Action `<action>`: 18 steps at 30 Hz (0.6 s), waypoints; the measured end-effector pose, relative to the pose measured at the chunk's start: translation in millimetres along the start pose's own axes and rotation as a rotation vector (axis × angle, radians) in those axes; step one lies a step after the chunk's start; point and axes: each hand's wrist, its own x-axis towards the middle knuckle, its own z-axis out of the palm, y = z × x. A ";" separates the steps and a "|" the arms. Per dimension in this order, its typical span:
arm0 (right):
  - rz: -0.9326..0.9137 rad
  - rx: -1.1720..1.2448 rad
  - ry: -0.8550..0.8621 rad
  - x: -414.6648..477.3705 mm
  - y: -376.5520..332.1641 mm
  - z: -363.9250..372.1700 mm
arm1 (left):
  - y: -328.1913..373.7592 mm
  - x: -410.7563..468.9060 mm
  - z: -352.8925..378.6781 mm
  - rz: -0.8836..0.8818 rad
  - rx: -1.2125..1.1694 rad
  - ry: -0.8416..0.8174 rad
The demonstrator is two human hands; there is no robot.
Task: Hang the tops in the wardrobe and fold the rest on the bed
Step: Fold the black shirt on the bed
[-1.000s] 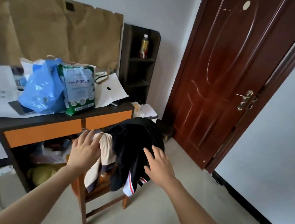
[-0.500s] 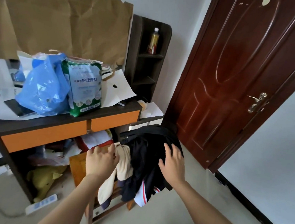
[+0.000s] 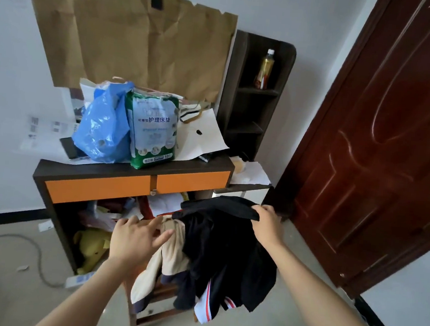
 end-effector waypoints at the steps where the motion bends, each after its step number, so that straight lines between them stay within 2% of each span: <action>1: -0.006 0.096 0.013 5.8 4.1 -6.2 | 0.7 -0.2 0.3 -0.016 0.010 0.010; 5: 0.023 0.356 0.068 22.8 14.8 -46.9 | 8.3 -2.3 -15.0 -0.126 -0.064 0.049; 8: -0.044 0.471 0.130 33.8 13.2 -89.4 | 15.0 6.3 -29.8 -0.389 -0.467 0.051; 10: -0.112 0.574 0.153 39.0 3.7 -122.4 | 27.5 10.9 -39.5 -0.449 -0.569 0.173; 13: -0.301 0.637 0.073 37.0 -15.0 -164.2 | 72.3 23.0 -62.6 -0.212 -0.579 0.255; 16: -0.474 0.651 -0.012 26.7 -35.9 -184.7 | 128.4 44.0 -94.4 0.054 -0.805 0.135; 18: -0.556 0.697 -0.052 20.2 -49.0 -191.0 | 156.3 54.0 -106.7 0.119 -1.011 0.112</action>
